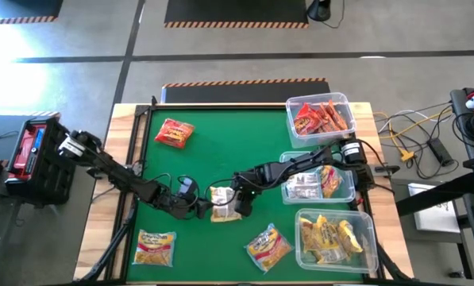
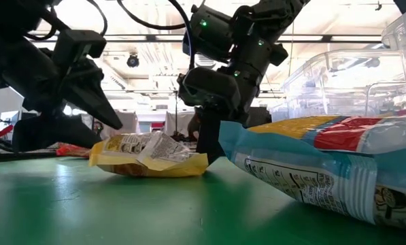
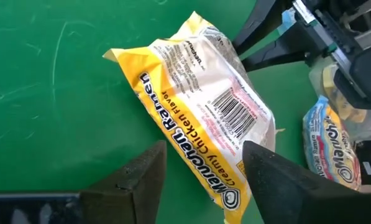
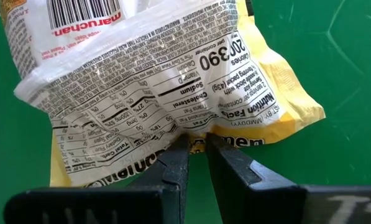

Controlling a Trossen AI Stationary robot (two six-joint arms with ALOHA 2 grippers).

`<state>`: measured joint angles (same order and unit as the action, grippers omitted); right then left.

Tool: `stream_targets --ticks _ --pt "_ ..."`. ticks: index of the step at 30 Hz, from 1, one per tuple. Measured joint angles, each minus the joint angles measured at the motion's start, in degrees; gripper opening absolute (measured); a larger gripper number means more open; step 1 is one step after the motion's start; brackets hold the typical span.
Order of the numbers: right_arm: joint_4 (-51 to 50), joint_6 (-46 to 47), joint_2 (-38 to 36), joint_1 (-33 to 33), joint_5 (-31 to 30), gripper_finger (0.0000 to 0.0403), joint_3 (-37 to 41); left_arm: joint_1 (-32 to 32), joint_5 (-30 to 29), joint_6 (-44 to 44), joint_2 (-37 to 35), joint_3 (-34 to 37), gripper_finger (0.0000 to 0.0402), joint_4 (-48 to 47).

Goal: Sort Maruchan noodles
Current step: Put the center yellow noodle pack into the bottom transparent bin

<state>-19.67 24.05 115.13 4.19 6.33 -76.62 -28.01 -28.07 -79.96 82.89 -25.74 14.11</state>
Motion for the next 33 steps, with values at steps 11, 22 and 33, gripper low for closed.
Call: stream_targets --ticks 11,22,33 --pt "1.16 -2.17 0.0 0.0 -0.49 0.0052 0.12 0.09 -0.59 -4.61 2.46 -1.14 0.025 0.41" --pt "1.6 -4.51 0.0 -0.02 -0.09 0.0052 0.54 0.96 -5.87 -15.09 9.73 -1.38 0.0257 2.74" --pt "1.88 -5.32 0.0 0.02 0.08 0.0052 0.61 1.21 -6.82 -8.81 15.62 -2.26 0.0257 14.86"
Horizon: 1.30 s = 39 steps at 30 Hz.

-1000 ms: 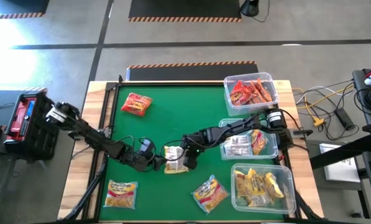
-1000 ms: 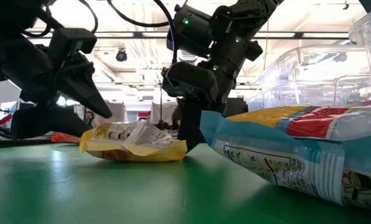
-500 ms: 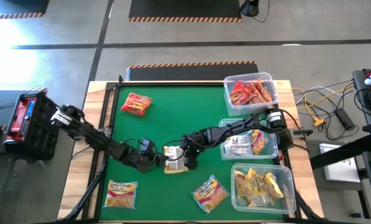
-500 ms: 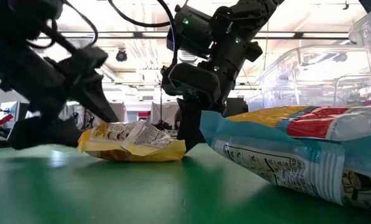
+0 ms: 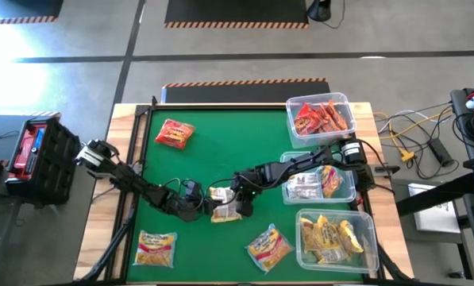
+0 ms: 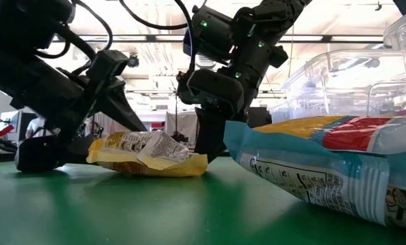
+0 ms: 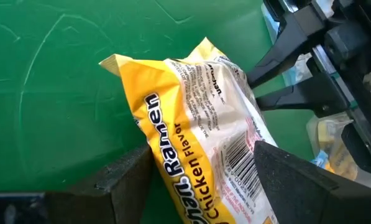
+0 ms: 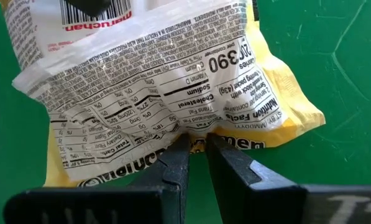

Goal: Sort Maruchan noodles
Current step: Put the center yellow noodle pack into the bottom transparent bin

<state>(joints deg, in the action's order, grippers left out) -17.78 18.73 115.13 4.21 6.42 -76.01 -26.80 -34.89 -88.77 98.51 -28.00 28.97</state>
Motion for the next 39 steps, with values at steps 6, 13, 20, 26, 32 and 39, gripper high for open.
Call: stream_targets --ticks 6,13,20,26,32,39 --pt "1.51 -0.04 0.0 -0.02 -0.09 0.0052 0.0 0.69 1.16 -0.08 -1.62 0.27 0.0257 5.49" --pt "3.34 0.14 0.16 0.0 -0.22 0.0052 -1.04 1.48 2.03 2.25 -0.91 -0.23 0.0257 9.49" --pt "2.5 0.19 -0.35 0.02 -0.24 0.0052 -2.24 1.53 1.51 0.34 -0.82 -0.49 0.0232 9.42" --pt "-0.79 0.34 -2.66 0.02 -0.37 0.0052 -2.32 1.53 1.58 -0.77 -0.95 -0.49 0.0167 9.75" --pt "-6.33 0.9 -6.33 -0.02 -0.17 0.0052 -2.36 1.53 1.79 -0.84 -1.0 -0.49 0.011 10.55" --pt "-13.66 1.35 -14.66 -0.02 0.0 0.0052 -2.4 1.53 1.77 -0.63 -1.15 -0.45 0.0116 11.6"
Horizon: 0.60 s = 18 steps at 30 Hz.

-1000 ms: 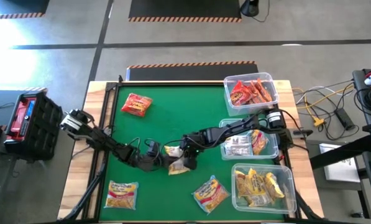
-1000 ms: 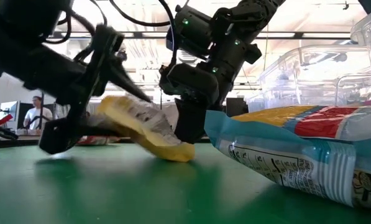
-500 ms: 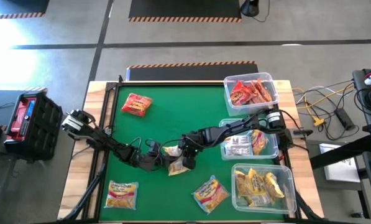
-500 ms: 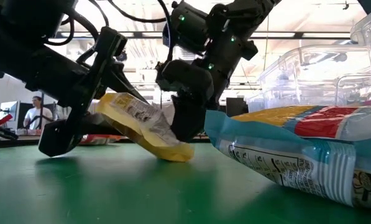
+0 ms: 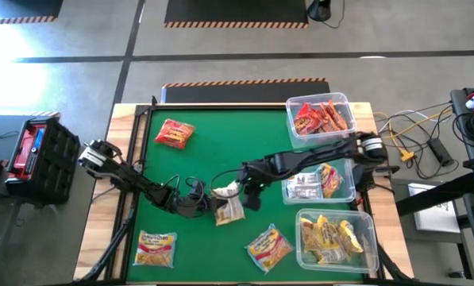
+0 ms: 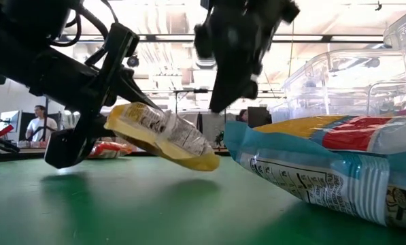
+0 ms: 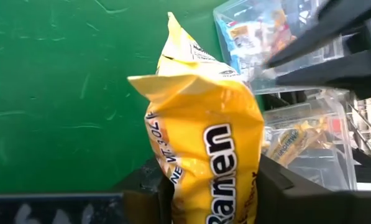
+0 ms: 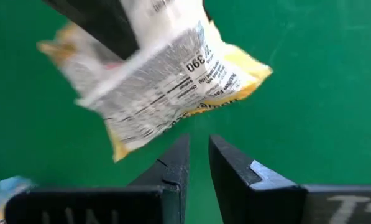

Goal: Sort Maruchan noodles
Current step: Put the center yellow noodle pack into the bottom transparent bin

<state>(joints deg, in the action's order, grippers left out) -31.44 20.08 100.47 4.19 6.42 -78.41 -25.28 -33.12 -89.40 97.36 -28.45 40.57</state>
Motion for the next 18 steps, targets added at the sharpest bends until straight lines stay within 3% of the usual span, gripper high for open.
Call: stream_targets --ticks 9,12,18 --pt "-4.29 6.78 -11.86 -0.48 5.64 0.0086 -0.07 0.0 -0.42 4.14 -2.48 0.02 0.0112 3.2" --pt "-4.5 9.24 -14.89 -0.48 6.62 0.0107 -0.07 0.0 -0.37 8.71 -2.64 0.02 0.0112 9.83" --pt "-4.46 15.0 -17.75 -0.48 14.21 0.0148 -0.07 0.11 0.71 21.73 -2.77 -0.06 0.0113 23.94"
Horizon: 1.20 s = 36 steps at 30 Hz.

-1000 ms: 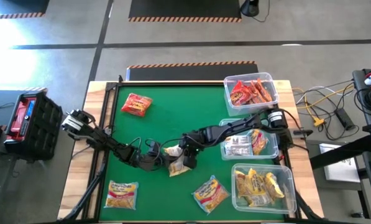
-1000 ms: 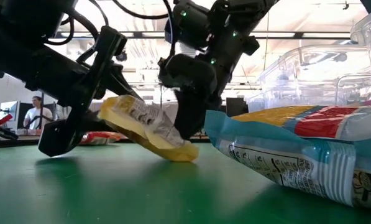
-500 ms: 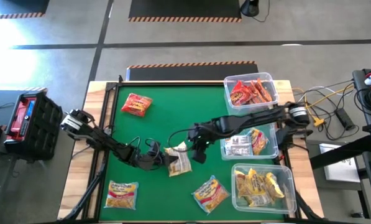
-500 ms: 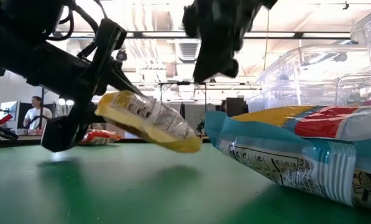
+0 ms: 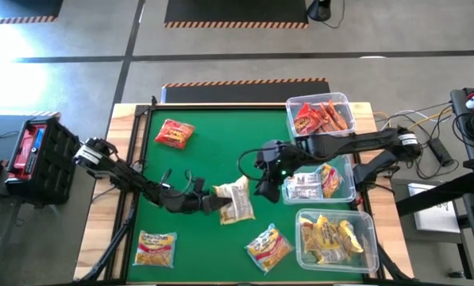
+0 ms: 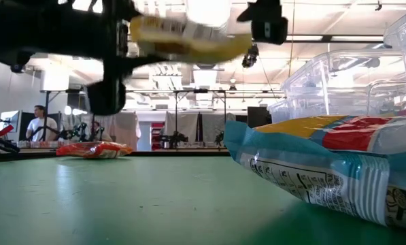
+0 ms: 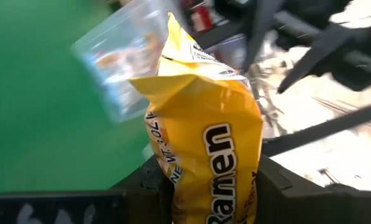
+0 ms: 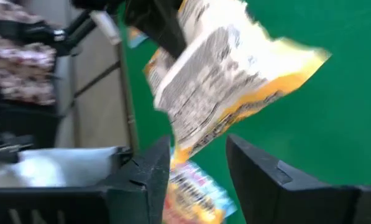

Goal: Sort Maruchan noodles
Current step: Put the center yellow noodle pack into the bottom transparent bin

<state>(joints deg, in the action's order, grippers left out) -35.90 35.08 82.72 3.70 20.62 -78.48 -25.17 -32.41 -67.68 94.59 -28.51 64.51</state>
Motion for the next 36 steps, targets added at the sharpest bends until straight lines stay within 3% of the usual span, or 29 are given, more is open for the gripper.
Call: stream_targets --ticks 8,15,28,36 --pt "0.85 5.41 -0.74 0.02 10.71 0.0196 0.0 0.07 -0.04 12.4 -0.02 -3.97 0.0113 6.2" --pt "1.73 4.91 -0.78 -0.32 10.97 0.0219 0.0 0.1 -0.08 16.54 -0.02 -6.08 0.0113 6.01" --pt "0.95 -0.1 -1.04 -2.9 10.9 0.0222 -4.59 0.17 -1.51 24.63 -0.8 -8.98 0.0113 6.38" --pt "-9.47 -5.54 -1.3 -4.74 10.16 0.0222 -10.89 0.15 -4.25 32.29 -4.15 -10.14 0.0113 6.27"
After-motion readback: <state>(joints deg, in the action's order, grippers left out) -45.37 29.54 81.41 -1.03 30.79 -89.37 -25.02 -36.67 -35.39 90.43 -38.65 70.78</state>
